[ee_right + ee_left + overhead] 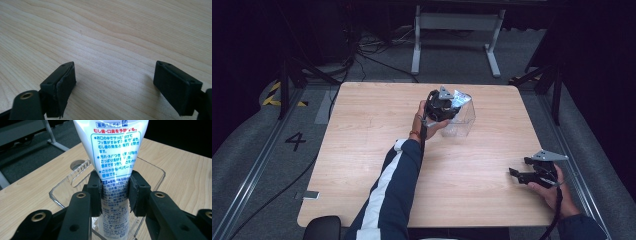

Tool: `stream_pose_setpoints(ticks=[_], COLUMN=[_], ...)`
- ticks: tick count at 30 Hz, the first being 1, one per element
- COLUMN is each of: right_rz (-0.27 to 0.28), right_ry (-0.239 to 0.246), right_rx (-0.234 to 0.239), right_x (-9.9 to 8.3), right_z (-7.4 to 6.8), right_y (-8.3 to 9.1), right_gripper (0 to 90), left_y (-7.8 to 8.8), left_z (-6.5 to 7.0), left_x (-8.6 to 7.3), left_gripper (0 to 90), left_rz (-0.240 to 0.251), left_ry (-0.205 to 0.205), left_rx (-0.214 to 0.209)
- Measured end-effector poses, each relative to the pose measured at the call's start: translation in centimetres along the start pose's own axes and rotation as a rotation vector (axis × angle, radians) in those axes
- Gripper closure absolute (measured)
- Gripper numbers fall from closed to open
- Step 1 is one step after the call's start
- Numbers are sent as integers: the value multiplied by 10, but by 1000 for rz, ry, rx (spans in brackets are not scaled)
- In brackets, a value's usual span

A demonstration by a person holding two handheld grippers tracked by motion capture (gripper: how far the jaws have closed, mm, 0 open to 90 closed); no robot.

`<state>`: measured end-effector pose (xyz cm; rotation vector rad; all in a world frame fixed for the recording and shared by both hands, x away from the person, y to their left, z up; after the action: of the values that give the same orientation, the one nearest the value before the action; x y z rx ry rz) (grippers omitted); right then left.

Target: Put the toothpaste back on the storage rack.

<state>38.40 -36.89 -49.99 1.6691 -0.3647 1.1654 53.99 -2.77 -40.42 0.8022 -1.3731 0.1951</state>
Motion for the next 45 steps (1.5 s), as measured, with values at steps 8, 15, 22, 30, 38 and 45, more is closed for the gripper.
stream_pose_setpoints(ticks=[8, 15, 22, 30, 38, 45], right_rz=[1, 1, 0, 1, 1, 1], right_ry=[2, 2, 2, 4, 3, 3], right_rx=[0, -1, 0, 1, 1, 1], right_x=[0, 0, 0, 0, 0, 0], right_z=[0, 0, 0, 0, 0, 0], right_y=[0, 0, 0, 0, 0, 0], right_gripper=[181, 181, 181, 180, 180, 180], left_y=[-1, -3, -4, 8, 7, 17], left_z=[0, 0, -1, -3, 1, -1], left_x=[-2, -5, -7, 3, 1, 3], left_gripper=[666, 662, 652, 720, 686, 651], left_rz=[-35, -56, -70, 22, -7, -1], left_ry=[-12, -13, -14, 35, -7, -19], left_rx=[-4, -9, -8, -20, -10, -1])
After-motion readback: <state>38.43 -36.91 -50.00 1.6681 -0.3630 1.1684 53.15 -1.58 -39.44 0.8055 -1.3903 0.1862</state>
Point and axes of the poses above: each handheld gripper's, and its own axes: y roughly backward along the jaws, x roughly out of its top, z roughly to its right, the point moved 2 cm from there along -y, roughly forward along the jaws, and after that the axes turned 8 degrees about z, right-handed, at the moved point
